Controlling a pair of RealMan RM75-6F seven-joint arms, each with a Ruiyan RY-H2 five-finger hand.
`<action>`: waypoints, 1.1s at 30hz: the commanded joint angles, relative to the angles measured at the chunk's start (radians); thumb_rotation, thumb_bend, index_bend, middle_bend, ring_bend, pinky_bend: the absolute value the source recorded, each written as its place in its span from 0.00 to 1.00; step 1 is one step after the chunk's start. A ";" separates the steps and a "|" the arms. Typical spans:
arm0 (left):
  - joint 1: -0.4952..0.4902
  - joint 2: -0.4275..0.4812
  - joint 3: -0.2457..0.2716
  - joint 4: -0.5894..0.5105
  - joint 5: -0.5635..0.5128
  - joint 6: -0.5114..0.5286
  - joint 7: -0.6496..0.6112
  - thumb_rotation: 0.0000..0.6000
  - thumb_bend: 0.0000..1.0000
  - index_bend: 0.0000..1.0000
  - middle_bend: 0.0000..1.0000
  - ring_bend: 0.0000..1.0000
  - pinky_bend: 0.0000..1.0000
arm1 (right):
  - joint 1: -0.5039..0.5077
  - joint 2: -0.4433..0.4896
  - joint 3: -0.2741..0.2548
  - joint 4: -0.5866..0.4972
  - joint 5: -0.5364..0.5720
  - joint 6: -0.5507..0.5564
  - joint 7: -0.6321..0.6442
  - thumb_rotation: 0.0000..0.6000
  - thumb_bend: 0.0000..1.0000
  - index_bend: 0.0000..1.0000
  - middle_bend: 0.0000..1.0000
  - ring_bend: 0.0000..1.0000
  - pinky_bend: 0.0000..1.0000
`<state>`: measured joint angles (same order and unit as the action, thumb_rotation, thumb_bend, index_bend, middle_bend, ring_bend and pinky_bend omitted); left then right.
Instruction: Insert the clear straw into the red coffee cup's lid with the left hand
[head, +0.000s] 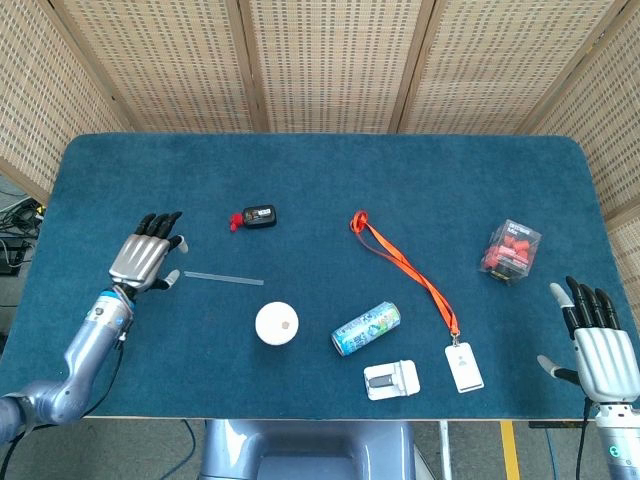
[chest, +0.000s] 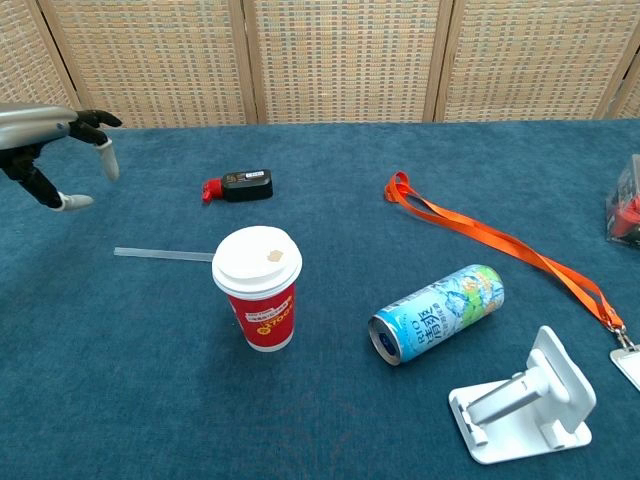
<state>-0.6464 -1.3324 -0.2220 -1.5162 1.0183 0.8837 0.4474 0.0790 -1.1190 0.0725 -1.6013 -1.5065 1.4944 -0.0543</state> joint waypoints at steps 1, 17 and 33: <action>-0.057 -0.055 0.011 0.031 -0.090 -0.009 0.095 1.00 0.35 0.42 0.00 0.00 0.00 | 0.000 0.001 0.001 0.000 0.001 0.000 0.005 1.00 0.06 0.07 0.00 0.00 0.00; -0.157 -0.165 0.045 0.111 -0.255 0.003 0.225 1.00 0.29 0.46 0.00 0.00 0.00 | 0.001 -0.001 0.004 0.011 0.006 -0.002 0.027 1.00 0.06 0.08 0.00 0.00 0.00; -0.229 -0.269 0.076 0.189 -0.336 0.008 0.295 1.00 0.29 0.52 0.00 0.00 0.00 | 0.004 -0.003 0.009 0.026 0.022 -0.015 0.051 1.00 0.06 0.08 0.00 0.00 0.00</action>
<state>-0.8702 -1.5947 -0.1465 -1.3341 0.6863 0.8908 0.7399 0.0832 -1.1222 0.0814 -1.5755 -1.4853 1.4799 -0.0045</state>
